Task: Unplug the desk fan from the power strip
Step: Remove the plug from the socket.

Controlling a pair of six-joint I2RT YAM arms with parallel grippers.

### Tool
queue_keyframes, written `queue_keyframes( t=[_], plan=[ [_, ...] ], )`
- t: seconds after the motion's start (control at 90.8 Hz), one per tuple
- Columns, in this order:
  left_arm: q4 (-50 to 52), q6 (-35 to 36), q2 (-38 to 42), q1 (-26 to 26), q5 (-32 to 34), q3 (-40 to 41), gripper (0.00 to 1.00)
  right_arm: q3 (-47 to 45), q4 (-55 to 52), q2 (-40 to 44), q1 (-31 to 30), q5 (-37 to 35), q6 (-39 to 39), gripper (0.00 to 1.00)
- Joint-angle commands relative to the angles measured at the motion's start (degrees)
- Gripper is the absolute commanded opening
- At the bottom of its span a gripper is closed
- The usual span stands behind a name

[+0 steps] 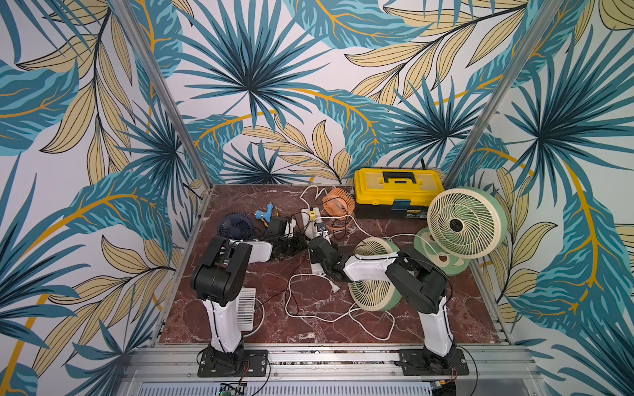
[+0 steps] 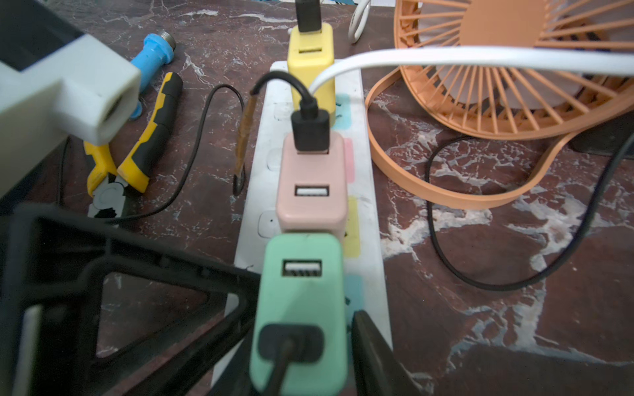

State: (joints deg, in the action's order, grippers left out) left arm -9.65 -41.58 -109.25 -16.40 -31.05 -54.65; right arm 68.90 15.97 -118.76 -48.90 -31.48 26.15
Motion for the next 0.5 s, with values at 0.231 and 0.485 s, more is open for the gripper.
queue_keyframes(
  t=[0.231,0.485],
  plan=[
    [2.5,1.6,-2.8,-0.2,0.8,-1.5,0.48,1.0,2.9,-2.3,0.6,-1.2,-1.1,0.21],
    [3.7,1.8,-3.7,-0.3,1.2,-2.9,0.43,1.2,2.2,-2.1,0.2,-2.0,-2.8,0.12]
  ],
)
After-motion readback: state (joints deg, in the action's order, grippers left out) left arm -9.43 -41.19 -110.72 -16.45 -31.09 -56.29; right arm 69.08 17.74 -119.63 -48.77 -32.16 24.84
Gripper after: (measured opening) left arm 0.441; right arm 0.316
